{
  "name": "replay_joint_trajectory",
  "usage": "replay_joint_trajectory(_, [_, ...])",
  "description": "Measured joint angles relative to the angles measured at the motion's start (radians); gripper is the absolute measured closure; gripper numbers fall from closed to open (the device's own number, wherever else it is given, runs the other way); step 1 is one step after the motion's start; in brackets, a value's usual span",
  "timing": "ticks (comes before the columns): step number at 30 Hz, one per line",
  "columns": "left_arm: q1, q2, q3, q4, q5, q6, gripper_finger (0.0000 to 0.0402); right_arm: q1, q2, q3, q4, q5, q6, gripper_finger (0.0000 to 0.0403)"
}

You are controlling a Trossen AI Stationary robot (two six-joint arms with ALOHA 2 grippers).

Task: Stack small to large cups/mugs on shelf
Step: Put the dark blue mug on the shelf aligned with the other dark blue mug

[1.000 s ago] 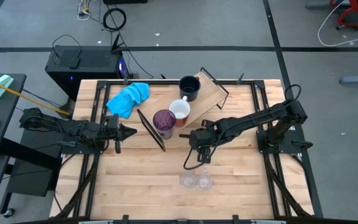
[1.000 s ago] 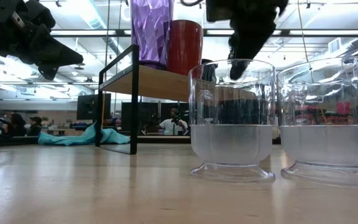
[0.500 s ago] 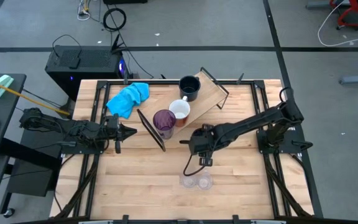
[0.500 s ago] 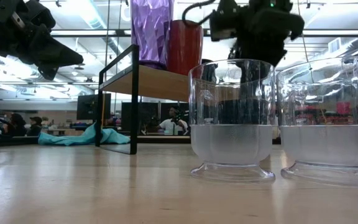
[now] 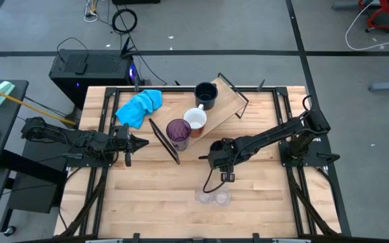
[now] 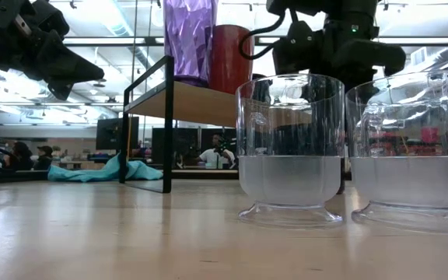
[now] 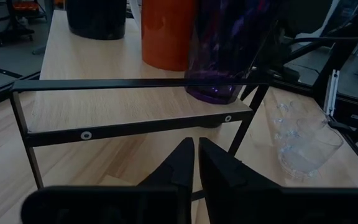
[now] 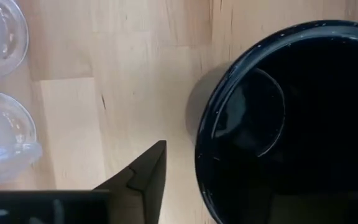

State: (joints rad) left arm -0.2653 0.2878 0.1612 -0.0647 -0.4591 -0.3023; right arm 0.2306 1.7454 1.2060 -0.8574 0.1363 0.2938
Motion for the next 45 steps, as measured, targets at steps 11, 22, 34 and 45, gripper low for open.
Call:
replay_joint_trajectory(11, [0.000,0.000,0.000,0.000,0.000,0.000,0.0363,-0.042,-0.027,0.002,-0.014,-0.044,-0.035,0.0340])
replay_joint_trajectory(22, [0.000,0.000,0.000,0.000,0.000,0.000,0.0373,-0.041,-0.029,0.035,-0.103,-0.051,-0.069,0.0356])
replay_joint_trajectory(34, [0.000,0.000,0.000,0.000,0.000,0.000,0.0362,-0.041,-0.145,0.168,-0.328,-0.010,-0.051,0.0373])
replay_joint_trajectory(45, [0.000,0.000,0.000,0.000,0.000,-0.001,0.0373,-0.024,-0.299,0.169,-0.371,0.036,-0.005,0.0386])
